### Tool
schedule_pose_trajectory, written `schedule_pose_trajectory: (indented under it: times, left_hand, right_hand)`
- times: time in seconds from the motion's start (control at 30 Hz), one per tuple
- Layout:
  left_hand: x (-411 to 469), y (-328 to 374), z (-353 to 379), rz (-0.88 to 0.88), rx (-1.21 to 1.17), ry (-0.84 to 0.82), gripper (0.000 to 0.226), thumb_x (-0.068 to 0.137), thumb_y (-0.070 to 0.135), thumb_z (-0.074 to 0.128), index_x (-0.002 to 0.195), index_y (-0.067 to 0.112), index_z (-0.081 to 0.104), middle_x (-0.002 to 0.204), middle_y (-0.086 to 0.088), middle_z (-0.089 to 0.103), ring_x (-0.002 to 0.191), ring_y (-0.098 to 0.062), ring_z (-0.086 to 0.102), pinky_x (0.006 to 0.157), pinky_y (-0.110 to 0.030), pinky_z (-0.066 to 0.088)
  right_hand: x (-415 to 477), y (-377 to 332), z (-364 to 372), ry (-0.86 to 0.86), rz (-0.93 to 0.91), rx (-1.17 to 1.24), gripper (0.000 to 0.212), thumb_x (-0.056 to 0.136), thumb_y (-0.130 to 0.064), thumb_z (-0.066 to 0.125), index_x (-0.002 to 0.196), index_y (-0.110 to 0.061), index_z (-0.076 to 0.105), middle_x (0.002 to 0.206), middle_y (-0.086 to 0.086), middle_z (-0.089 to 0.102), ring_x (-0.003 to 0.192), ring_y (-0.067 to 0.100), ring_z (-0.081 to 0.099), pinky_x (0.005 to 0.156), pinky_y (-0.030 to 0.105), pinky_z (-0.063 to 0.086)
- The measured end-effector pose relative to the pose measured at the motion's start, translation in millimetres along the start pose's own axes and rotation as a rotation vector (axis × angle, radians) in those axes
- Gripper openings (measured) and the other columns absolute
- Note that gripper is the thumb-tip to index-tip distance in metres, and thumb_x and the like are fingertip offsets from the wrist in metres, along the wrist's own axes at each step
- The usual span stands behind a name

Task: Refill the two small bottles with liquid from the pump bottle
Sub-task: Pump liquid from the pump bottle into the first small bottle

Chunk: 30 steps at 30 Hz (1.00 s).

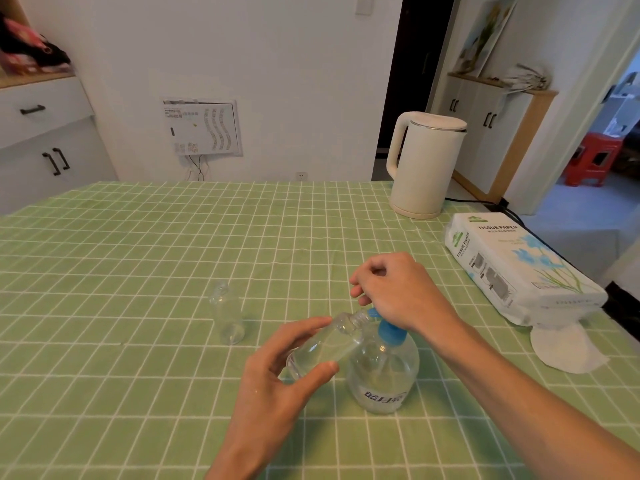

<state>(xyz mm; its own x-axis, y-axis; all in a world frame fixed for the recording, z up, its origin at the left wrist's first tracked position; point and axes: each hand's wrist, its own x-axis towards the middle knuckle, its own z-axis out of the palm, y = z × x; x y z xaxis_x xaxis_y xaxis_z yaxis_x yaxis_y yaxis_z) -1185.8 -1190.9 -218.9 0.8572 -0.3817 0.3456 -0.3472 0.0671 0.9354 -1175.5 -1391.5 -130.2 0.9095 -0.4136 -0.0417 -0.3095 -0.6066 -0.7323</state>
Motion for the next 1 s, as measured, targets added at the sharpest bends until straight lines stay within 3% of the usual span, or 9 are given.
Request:
schedule_pose_trajectory:
  times: [0.17, 0.33, 0.47, 0.6, 0.83, 1.0]
  left_hand:
    - [0.7, 1.5, 2.2, 0.026, 0.002, 0.002, 0.052, 0.078, 0.014, 0.085, 0.118, 0.045, 0.074, 0.125, 0.014, 0.077, 0.123, -0.008, 0.069, 0.101, -0.011, 0.048]
    - [-1.0, 2.6, 0.7, 0.029, -0.004, -0.001, 0.051, 0.078, 0.015, 0.085, 0.119, 0.042, 0.074, 0.126, 0.013, 0.077, 0.125, -0.009, 0.069, 0.102, -0.012, 0.048]
    - [-0.5, 2.6, -0.6, 0.03, -0.007, 0.004, 0.051, 0.077, 0.015, 0.085, 0.119, 0.043, 0.075, 0.125, 0.013, 0.077, 0.123, -0.007, 0.069, 0.101, -0.012, 0.049]
    - [0.9, 3.1, 0.2, 0.04, -0.006, 0.0, 0.05, 0.077, 0.017, 0.086, 0.119, 0.043, 0.075, 0.126, 0.012, 0.076, 0.124, -0.009, 0.069, 0.102, -0.013, 0.049]
    - [1.6, 2.0, 2.5, 0.041, -0.019, -0.008, 0.047, 0.077, 0.03, 0.083, 0.12, 0.044, 0.074, 0.127, 0.013, 0.076, 0.125, -0.008, 0.068, 0.103, -0.013, 0.048]
    - [0.7, -0.9, -0.5, 0.031, -0.019, -0.009, 0.047, 0.078, 0.029, 0.084, 0.122, 0.042, 0.074, 0.128, 0.011, 0.076, 0.126, -0.011, 0.068, 0.105, -0.016, 0.049]
  right_hand:
    - [-1.5, 2.9, 1.1, -0.006, 0.014, 0.014, 0.028, 0.103, -0.023, 0.061, 0.08, -0.024, 0.077, 0.082, -0.009, 0.082, 0.084, 0.024, 0.082, 0.091, 0.054, 0.066]
    - [-4.7, -1.9, -1.9, -0.019, 0.005, -0.035, 0.025, 0.101, -0.026, 0.06, 0.089, -0.015, 0.079, 0.089, 0.005, 0.084, 0.092, 0.034, 0.081, 0.091, 0.057, 0.066]
    - [-4.8, -7.7, -6.8, -0.008, -0.029, -0.075, 0.023, 0.1, -0.03, 0.062, 0.087, -0.019, 0.078, 0.086, 0.002, 0.084, 0.088, 0.027, 0.081, 0.089, 0.053, 0.067]
    - [-3.6, -5.3, -3.8, 0.002, -0.027, -0.035, 0.026, 0.102, -0.026, 0.06, 0.089, -0.016, 0.079, 0.087, 0.004, 0.084, 0.087, 0.031, 0.082, 0.088, 0.055, 0.067]
    - [-4.0, 3.9, 2.4, 0.003, 0.019, 0.011, 0.029, 0.103, -0.024, 0.061, 0.08, -0.024, 0.078, 0.08, -0.009, 0.082, 0.084, 0.02, 0.081, 0.093, 0.051, 0.066]
    - [-5.5, 1.8, 0.7, 0.014, 0.002, -0.009, 0.029, 0.102, -0.025, 0.058, 0.092, -0.009, 0.08, 0.09, 0.008, 0.084, 0.091, 0.036, 0.081, 0.092, 0.057, 0.065]
